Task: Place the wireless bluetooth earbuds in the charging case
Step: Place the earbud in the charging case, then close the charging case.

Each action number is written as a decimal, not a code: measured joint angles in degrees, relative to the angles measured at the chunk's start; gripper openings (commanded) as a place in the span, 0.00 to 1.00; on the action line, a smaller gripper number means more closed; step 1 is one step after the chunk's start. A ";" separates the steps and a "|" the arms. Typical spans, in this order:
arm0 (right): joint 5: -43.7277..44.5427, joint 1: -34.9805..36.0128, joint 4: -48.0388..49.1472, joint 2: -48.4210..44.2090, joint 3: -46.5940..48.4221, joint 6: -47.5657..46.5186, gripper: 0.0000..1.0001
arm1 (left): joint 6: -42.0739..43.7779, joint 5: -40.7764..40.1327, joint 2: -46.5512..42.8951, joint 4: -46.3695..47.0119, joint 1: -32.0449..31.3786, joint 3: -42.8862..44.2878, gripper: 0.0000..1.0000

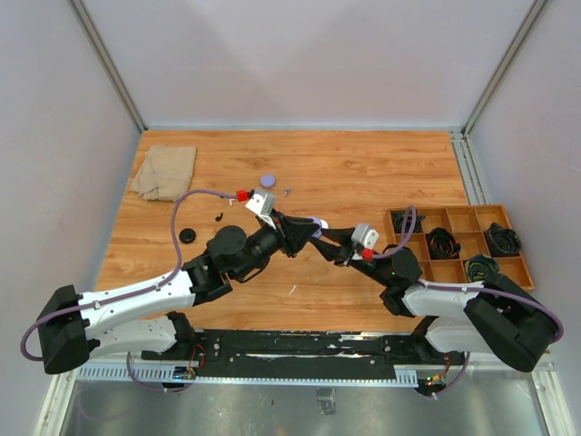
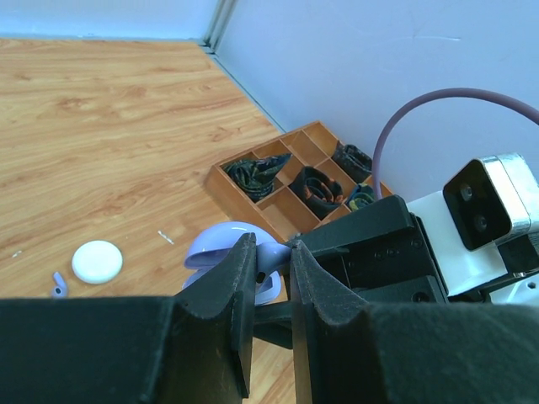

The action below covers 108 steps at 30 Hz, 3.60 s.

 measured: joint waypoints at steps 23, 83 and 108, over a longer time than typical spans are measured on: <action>0.04 0.00 0.00 -1.07 -0.02 0.24 0.01 | 3.87 0.92 0.39 0.55 -0.11 0.15 0.24; -19.87 -6.58 0.04 1.07 3.19 16.57 0.01 | -8.48 48.65 2.75 -14.51 20.61 8.13 0.78; -20.04 -11.06 -8.50 1.03 3.19 23.06 0.01 | -5.77 43.78 -0.07 -19.82 23.52 8.79 0.80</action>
